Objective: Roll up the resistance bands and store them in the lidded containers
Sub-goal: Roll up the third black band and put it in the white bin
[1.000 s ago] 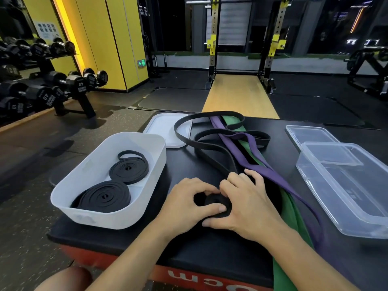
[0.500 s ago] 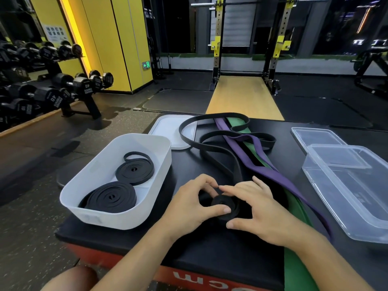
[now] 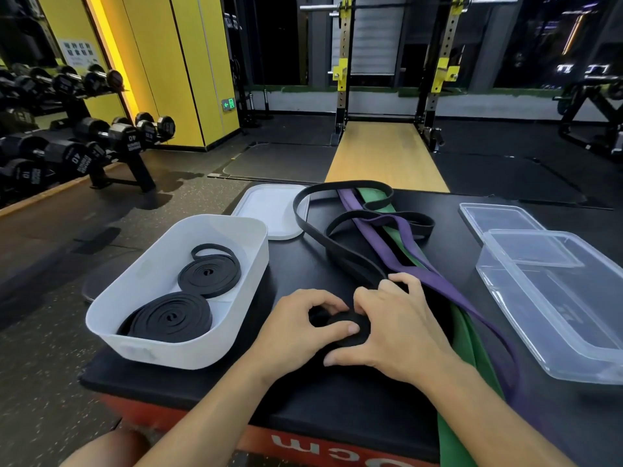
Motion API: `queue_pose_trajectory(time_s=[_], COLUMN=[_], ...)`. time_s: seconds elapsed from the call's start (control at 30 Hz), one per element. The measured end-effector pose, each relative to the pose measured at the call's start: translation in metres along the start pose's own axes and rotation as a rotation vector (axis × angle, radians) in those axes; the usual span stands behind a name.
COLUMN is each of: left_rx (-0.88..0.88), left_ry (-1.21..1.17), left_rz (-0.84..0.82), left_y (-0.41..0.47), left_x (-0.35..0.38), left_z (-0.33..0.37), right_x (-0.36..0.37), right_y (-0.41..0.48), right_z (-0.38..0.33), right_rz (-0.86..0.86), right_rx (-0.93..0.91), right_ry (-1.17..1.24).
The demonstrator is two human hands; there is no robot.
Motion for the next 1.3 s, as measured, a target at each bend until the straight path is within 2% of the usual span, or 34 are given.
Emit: queue_pose_trajectory(time_s=[0.2,0.33,0.43,0.53,0.67,0.77,0.93,1.07,1.3], left_rx=[0.012,0.043,0.052,0.052,0.077,0.158,0.198,0.203,0.195], left_ry=[0.014,0.037,0.049,0.034,0.060,0.103,0.115,0.128,0.130], left_rz=[-0.036,-0.042,-0.029,-0.022,-0.035,-0.089,-0.132,-0.127,-0.128], left_y=[0.003,0.003,0.003,0.003,0.003,0.002,0.001,0.002,0.000], left_x=[0.003,0.005,0.005,0.005,0.005,0.007,0.010,0.010,0.009], left_z=[-0.002,-0.004,-0.004,-0.005,-0.003,0.003,0.006,0.006,0.006], right_x=[0.002,0.000,-0.007,-0.008,-0.003,-0.001,-0.016,-0.016,-0.007], right_y=[-0.007,-0.019,-0.024,-0.022,-0.021,-0.023,-0.030,-0.030,-0.028], right_z=[0.009,0.020,0.017,0.016,0.020,0.018,0.015,0.011,0.016], right_rz=[-0.041,0.060,0.154,0.167,0.074,0.039,0.191,0.153,0.044], right_rx=[-0.127,-0.170,-0.192,-0.234,-0.221,-0.193,-0.221,-0.245,-0.146], right_ry=[0.180,0.291,0.237,0.188,0.269,0.289,0.229,0.174,0.107])
Point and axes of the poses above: each hand's wrist, its own y-axis towards the middle knuckle, its own x-axis out of the palm, z = x × y, the point moved 5 cm from there along y, towards the middle knuckle, and after that the axes turned 12 degrees about -z, right-handed, at the moved point
